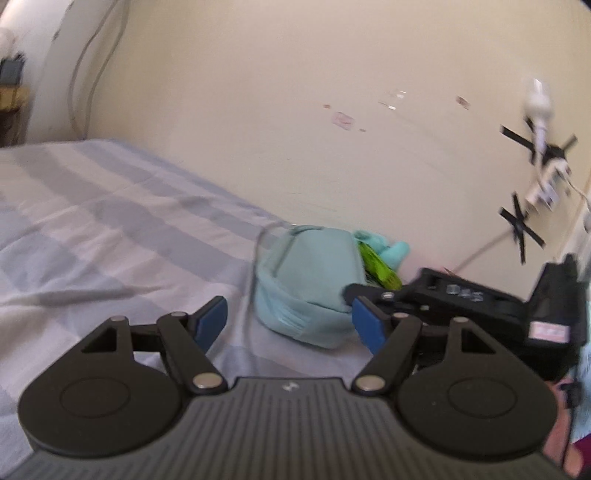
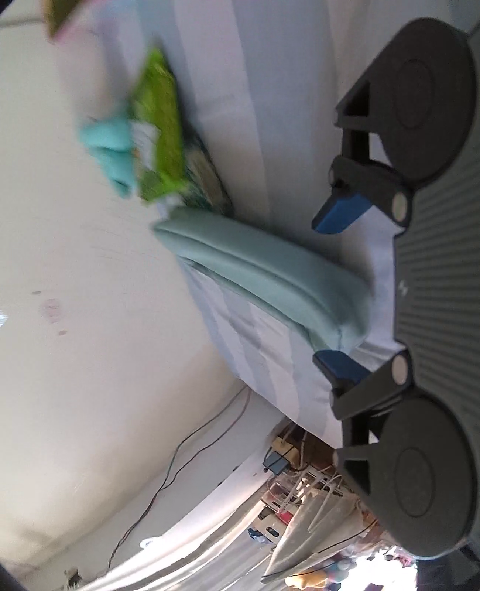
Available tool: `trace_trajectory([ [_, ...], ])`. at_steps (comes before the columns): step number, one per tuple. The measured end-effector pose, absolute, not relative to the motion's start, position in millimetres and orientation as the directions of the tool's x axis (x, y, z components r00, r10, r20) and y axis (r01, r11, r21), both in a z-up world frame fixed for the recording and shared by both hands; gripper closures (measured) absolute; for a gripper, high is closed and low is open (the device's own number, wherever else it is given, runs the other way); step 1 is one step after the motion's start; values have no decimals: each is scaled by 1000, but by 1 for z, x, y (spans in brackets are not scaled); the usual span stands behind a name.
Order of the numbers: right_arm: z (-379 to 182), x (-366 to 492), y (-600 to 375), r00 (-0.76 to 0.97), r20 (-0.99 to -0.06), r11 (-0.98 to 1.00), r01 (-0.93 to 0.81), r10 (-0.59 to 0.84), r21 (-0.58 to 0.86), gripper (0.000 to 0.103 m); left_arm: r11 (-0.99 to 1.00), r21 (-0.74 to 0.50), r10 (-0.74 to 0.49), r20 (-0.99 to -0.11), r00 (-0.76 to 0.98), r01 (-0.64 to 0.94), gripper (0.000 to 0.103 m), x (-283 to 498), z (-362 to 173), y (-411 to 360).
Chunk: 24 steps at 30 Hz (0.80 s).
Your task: Organize objects
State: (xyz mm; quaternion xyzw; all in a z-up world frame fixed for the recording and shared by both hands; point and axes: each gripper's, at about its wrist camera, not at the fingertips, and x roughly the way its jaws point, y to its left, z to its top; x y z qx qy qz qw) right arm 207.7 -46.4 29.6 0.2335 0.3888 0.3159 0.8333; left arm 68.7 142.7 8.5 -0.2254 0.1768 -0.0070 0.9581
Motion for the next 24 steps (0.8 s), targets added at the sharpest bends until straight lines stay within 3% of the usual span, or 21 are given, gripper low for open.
trace_trajectory([
  [1, 27, 210, -41, 491, -501, 687, -345, 713, 640, 36, 891, -449, -94, -342, 935, -75, 27, 70, 7, 145],
  [2, 27, 211, -37, 480, -499, 680, -356, 722, 642, 48, 885, -459, -99, -348, 932, -78, 27, 71, 7, 147],
  [3, 28, 208, -37, 472, -499, 674, -355, 727, 647, 54, 882, -465, -103, -353, 930, -79, 27, 72, 6, 148],
  [6, 35, 196, -49, 465, -501, 676, -379, 730, 632, 60, 882, -464, -103, -355, 929, -79, 27, 73, 6, 148],
  [10, 50, 168, -89, 407, -520, 660, -469, 751, 586, 62, 887, -456, -108, -352, 930, -70, 27, 73, 5, 148],
  [14, 63, 127, -152, 267, -549, 581, -607, 792, 543, 59, 889, -455, -128, -360, 924, -54, 26, 75, 4, 147],
  [16, 72, 109, -187, 303, -567, 607, -630, 766, 484, 56, 893, -449, -146, -361, 921, -34, 26, 74, 4, 144],
  [19, 85, 92, -255, 561, -545, 782, -469, 623, 410, 34, 907, -421, -156, -363, 918, -13, 26, 73, 4, 138],
  [24, 67, 69, -332, 703, -410, 752, -271, 581, 601, 32, 932, -362, -156, -372, 915, 12, 26, 72, 5, 125],
])
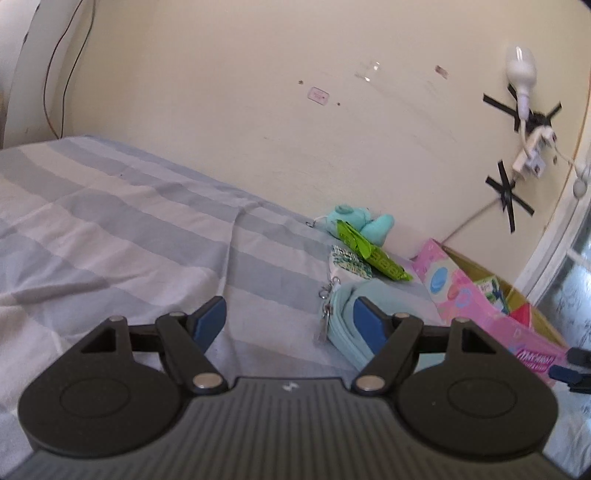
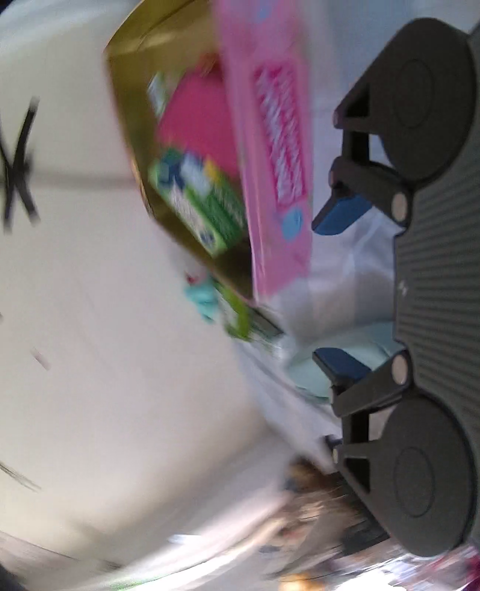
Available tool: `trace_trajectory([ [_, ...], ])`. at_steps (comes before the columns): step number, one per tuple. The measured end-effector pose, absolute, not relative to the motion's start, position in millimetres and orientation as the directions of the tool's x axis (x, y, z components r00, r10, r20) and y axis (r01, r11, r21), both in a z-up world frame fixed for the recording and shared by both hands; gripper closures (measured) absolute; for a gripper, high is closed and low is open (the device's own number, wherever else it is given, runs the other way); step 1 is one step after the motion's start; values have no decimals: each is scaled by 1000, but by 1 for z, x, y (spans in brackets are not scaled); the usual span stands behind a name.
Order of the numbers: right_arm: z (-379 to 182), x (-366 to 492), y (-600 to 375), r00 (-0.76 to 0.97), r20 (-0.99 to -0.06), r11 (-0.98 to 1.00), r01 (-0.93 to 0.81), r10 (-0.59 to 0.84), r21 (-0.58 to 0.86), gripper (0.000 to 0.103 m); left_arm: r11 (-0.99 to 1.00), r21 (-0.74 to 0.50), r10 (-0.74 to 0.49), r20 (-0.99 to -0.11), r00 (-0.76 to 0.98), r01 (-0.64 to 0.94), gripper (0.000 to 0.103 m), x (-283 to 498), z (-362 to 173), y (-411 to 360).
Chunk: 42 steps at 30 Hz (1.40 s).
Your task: Organize objects
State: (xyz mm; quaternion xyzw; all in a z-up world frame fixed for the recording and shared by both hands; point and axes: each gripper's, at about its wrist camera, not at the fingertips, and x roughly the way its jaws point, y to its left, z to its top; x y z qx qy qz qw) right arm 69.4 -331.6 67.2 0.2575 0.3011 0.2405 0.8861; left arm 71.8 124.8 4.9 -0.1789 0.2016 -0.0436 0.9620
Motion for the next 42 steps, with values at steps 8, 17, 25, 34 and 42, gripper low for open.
trace_trajectory([
  [8, 38, 57, -282, 642, -448, 749, -321, 622, 580, 32, 947, -320, -135, -396, 908, 1, 26, 75, 4, 118],
  [17, 32, 49, -256, 635, -486, 793, -393, 601, 466, 28, 933, -360, -149, -409, 900, -9, 26, 79, 2, 124],
  [25, 31, 48, -253, 637, -488, 798, -406, 597, 446, 24, 931, -364, -156, -407, 900, -4, 26, 77, 2, 123],
  [34, 30, 48, -250, 639, -490, 802, -409, 592, 436, 23, 929, -369, -155, -406, 901, -7, 26, 75, 3, 122],
  [42, 30, 48, -250, 639, -490, 801, -410, 593, 437, 23, 930, -369, -155, -406, 901, -6, 26, 75, 2, 122],
])
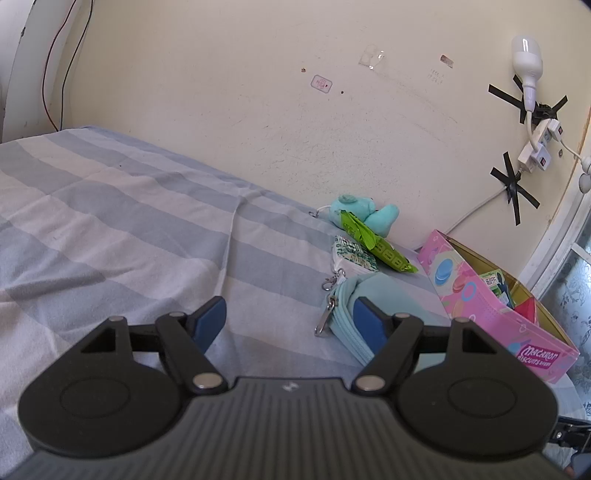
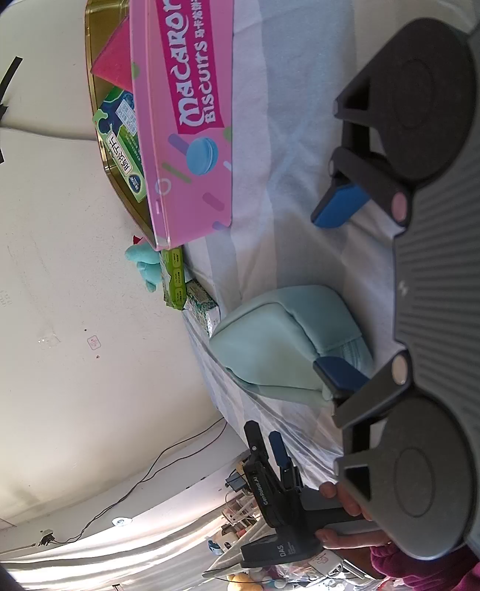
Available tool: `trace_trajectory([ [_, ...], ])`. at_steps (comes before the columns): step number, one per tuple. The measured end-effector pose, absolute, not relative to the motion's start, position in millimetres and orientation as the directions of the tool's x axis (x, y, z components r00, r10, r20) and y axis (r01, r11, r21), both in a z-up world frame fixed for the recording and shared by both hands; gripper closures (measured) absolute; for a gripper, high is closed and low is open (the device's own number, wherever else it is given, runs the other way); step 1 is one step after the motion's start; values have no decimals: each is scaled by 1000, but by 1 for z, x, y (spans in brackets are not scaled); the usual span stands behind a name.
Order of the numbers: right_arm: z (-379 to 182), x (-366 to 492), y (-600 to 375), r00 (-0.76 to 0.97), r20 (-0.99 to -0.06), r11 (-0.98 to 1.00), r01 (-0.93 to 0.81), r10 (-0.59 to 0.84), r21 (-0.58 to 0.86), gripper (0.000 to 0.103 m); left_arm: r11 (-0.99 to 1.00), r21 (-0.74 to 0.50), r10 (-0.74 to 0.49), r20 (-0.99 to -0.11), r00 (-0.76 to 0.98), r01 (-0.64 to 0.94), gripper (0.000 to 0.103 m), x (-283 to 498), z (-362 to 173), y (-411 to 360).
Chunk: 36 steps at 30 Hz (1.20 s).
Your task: Organize objects
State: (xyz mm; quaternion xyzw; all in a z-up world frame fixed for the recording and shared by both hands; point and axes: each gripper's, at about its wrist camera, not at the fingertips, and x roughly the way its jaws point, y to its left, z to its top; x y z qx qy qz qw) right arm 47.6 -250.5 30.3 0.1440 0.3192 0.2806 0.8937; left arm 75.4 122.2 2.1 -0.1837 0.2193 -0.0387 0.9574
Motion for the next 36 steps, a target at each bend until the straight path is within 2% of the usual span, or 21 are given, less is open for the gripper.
trace_trajectory([
  [28, 30, 48, -252, 638, -482, 794, -408, 601, 450, 22, 935, -355, -158, -408, 899, 3, 26, 74, 4, 119],
  [35, 36, 43, -251, 630, -470, 783, -443, 618, 437, 22, 909, -405, -278, -415, 867, 98, 25, 91, 16, 126],
  [36, 38, 42, -250, 621, -465, 773, -456, 631, 441, 21, 911, -393, -294, -412, 862, 123, 20, 94, 20, 125],
])
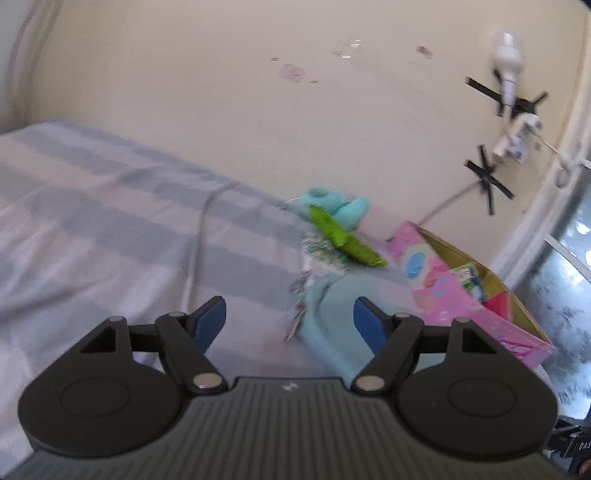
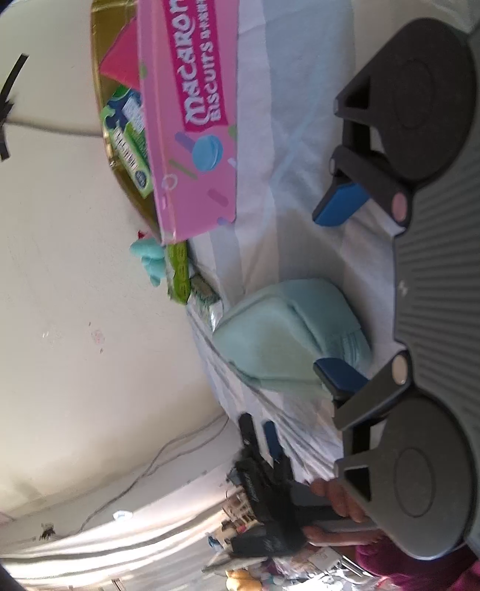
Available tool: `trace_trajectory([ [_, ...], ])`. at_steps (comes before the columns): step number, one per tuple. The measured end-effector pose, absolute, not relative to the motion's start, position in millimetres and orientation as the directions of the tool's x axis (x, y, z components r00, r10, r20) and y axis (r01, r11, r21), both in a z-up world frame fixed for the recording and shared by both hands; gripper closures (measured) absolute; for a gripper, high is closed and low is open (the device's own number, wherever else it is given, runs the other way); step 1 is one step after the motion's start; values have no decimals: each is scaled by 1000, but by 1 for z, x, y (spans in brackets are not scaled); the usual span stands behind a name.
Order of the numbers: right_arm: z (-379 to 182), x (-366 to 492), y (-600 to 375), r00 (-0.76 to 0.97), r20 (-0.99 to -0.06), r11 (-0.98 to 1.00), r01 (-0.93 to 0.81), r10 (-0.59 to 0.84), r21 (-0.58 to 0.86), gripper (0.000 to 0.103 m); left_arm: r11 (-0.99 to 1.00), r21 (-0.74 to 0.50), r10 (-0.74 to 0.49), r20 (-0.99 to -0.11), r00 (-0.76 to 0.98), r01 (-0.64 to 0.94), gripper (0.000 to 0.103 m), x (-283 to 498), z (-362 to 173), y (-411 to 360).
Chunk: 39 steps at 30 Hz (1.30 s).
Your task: Organize objects
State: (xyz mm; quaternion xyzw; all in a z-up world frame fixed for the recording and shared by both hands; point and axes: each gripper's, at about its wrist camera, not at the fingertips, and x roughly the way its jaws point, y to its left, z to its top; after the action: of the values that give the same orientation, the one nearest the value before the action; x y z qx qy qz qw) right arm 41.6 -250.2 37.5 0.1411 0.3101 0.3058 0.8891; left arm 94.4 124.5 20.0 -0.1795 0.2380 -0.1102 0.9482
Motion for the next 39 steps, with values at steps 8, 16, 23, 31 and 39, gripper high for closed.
trace_trajectory([
  [8, 36, 54, -226, 566, -505, 759, -470, 651, 451, 21, 906, -297, -415, -488, 768, 301, 10, 142, 24, 92],
  [16, 36, 53, -209, 589, -508, 777, -500, 629, 382, 28, 950, -194, -312, -549, 776, 245, 56, 142, 10, 69],
  [23, 58, 26, -237, 699, -363, 786, -518, 616, 338, 32, 944, -218, -321, -416, 851, 249, 60, 118, 60, 54],
  [31, 90, 12, -300, 847, -185, 849, -433, 498, 303, 31, 913, -145, -408, -313, 858, 381, 60, 141, 117, -30],
  [39, 94, 56, -376, 938, -157, 914, -248, 309, 321, 30, 871, -72, -481, -321, 816, 486, 60, 210, 130, -160],
])
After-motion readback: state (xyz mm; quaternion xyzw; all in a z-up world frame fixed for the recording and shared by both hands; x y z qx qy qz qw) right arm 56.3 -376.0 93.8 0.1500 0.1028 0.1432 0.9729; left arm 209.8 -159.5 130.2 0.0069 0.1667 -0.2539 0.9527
